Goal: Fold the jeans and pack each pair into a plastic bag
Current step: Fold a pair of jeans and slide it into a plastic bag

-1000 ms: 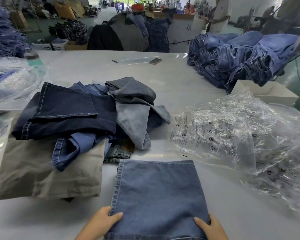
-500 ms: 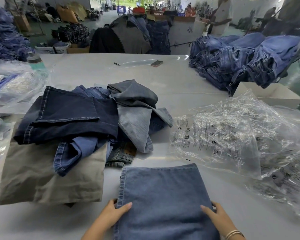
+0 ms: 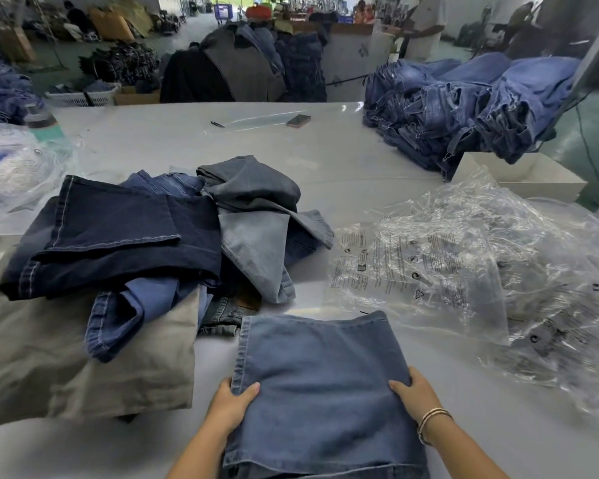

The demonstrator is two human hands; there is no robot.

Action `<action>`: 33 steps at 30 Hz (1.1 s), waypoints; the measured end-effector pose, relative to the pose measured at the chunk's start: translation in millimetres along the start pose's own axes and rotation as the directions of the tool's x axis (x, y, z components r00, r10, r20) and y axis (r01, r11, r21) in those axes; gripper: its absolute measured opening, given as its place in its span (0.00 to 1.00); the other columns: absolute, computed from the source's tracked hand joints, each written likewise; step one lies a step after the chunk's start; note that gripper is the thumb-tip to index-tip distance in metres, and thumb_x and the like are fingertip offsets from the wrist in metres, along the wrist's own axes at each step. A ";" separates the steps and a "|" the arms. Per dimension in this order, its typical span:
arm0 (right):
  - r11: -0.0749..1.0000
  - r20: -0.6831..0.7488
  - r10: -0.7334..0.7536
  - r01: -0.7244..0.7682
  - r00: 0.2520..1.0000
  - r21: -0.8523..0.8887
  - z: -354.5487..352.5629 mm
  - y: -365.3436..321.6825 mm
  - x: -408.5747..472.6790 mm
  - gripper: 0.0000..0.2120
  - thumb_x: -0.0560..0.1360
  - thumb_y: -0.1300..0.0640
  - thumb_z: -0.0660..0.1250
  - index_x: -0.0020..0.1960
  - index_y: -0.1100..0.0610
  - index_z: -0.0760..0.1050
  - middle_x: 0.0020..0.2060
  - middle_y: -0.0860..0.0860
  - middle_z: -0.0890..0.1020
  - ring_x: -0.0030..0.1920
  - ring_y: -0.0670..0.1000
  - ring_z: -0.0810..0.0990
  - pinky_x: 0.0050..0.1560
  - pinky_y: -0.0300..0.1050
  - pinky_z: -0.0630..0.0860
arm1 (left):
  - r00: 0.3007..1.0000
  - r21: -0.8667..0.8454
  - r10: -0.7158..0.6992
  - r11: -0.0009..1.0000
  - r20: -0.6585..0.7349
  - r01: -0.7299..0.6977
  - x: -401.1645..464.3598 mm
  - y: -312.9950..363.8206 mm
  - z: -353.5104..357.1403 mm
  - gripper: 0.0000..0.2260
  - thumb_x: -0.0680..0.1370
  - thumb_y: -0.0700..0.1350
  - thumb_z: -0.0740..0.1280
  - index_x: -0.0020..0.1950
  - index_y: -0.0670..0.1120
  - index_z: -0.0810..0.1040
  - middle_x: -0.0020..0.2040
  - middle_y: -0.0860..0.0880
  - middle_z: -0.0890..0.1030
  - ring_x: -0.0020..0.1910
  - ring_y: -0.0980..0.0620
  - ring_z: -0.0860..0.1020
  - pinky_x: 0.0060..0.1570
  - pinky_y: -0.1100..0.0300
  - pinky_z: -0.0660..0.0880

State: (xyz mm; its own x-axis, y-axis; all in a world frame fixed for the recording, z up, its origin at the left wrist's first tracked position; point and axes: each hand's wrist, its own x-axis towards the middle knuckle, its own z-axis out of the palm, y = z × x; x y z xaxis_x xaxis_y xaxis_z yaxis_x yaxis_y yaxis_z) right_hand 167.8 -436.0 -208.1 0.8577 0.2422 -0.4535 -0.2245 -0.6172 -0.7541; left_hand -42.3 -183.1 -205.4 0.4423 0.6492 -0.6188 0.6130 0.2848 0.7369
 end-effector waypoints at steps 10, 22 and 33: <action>0.713 -0.039 0.242 -0.150 0.970 0.685 -25.2 -36.8 41.9 0.19 0.78 0.58 0.64 0.68 0.61 0.69 0.64 0.60 0.72 0.60 0.58 0.74 0.59 0.49 0.71 | 1.000 0.041 -0.001 0.999 -0.006 0.001 5.9 -7.6 -0.6 0.18 0.74 0.49 0.73 0.59 0.44 0.73 0.56 0.43 0.80 0.53 0.43 0.79 0.56 0.50 0.75; 0.519 0.087 0.258 -0.214 0.962 0.828 -41.9 -67.8 63.7 0.10 0.79 0.51 0.59 0.58 0.52 0.74 0.67 0.46 0.69 0.74 0.48 0.60 0.73 0.52 0.50 | 0.999 0.067 0.021 0.998 -0.024 -0.019 1.0 -6.1 1.1 0.20 0.75 0.51 0.71 0.63 0.45 0.73 0.58 0.45 0.79 0.55 0.44 0.78 0.52 0.55 0.74; 0.623 -0.624 -0.594 0.781 0.508 0.042 -59.0 -146.9 -17.2 0.11 0.68 0.65 0.63 0.35 0.50 0.74 0.32 0.39 0.78 0.38 0.35 0.74 0.46 0.34 0.69 | 0.994 0.151 0.032 0.988 -0.102 -0.016 -2.6 -5.0 6.3 0.29 0.74 0.53 0.71 0.69 0.44 0.66 0.64 0.42 0.75 0.60 0.42 0.75 0.61 0.48 0.73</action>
State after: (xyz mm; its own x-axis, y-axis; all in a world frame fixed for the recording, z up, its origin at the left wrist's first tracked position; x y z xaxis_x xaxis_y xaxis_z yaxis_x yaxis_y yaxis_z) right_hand 213.3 -393.7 -61.5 0.8573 0.0226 0.5143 0.5106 -0.1642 -0.8440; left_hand -42.4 -190.7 -209.2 0.3923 0.7265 -0.5641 0.6974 0.1649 0.6974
